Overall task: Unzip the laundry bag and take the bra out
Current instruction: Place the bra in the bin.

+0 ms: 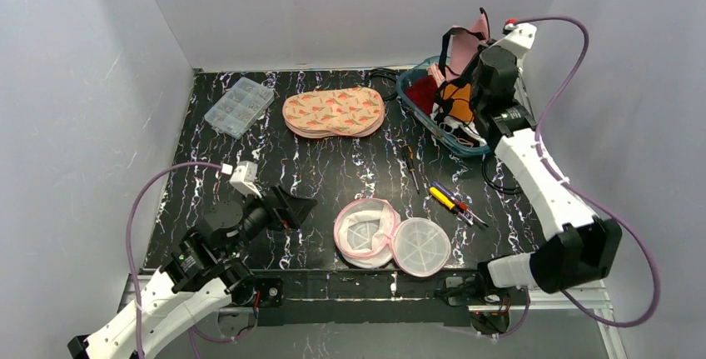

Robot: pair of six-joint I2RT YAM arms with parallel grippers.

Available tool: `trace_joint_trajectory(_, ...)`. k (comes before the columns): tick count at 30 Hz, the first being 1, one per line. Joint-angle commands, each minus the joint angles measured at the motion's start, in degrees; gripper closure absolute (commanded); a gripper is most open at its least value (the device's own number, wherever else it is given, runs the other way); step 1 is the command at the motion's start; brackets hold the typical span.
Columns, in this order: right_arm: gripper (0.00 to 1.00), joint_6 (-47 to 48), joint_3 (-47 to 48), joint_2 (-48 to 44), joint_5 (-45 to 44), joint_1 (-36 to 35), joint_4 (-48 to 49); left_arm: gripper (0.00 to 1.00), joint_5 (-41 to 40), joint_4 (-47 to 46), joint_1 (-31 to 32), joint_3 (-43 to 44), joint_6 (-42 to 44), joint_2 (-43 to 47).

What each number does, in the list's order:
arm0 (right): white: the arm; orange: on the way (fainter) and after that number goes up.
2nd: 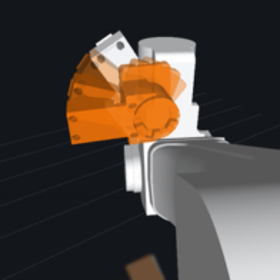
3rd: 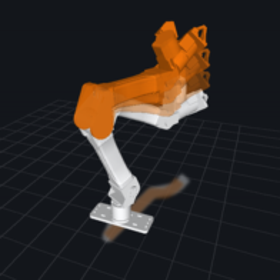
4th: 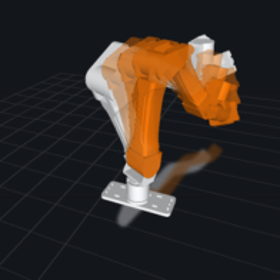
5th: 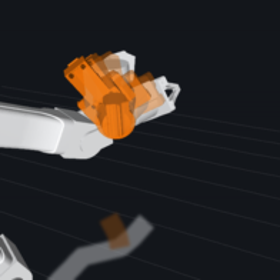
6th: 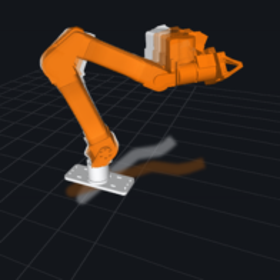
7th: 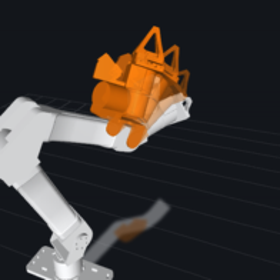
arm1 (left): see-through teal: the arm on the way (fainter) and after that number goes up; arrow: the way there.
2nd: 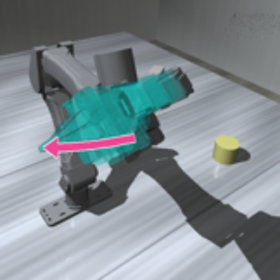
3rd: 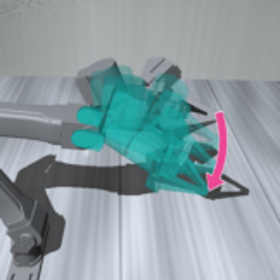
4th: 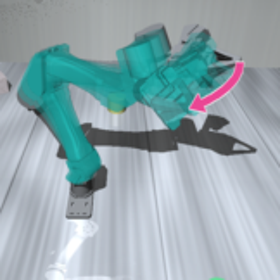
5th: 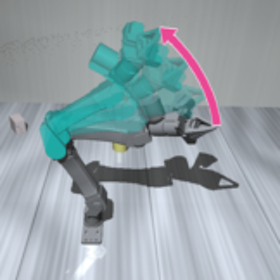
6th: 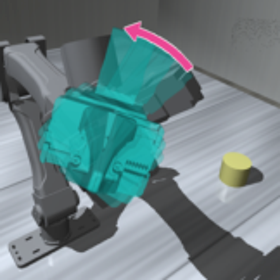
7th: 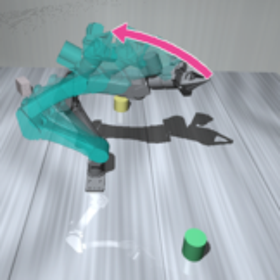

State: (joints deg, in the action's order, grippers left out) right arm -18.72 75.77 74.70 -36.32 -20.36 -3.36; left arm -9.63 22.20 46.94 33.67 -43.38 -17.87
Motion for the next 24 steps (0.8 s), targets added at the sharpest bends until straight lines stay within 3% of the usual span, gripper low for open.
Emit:
trace_joint_trajectory(1, 0.99, -4.0, 0.7, 3.8, 9.5, 8.0, 13.6, 0.04, -1.0, -2.9, -0.2, -4.8, -1.5, -0.1)
trace_joint_trajectory(6, 0.99, -8.3, -0.7, 9.8, 16.7, 15.6, 15.6, 0.05, -0.1, -7.1, -0.2, -9.5, -3.7, -1.0)
trace_joint_trajectory(14, 0.99, -18.1, -11.7, 14.9, 27.9, 22.1, 23.6, 0.05, 0.7, -12.2, -0.2, -12.2, -4.3, -5.8)
trace_joint_trajectory(24, 0.99, -20.6, -19.4, 18.9, 27.4, 23.6, 23.2, 0.05, 0.8, -15.2, -0.2, -15.1, -6.3, -7.8)
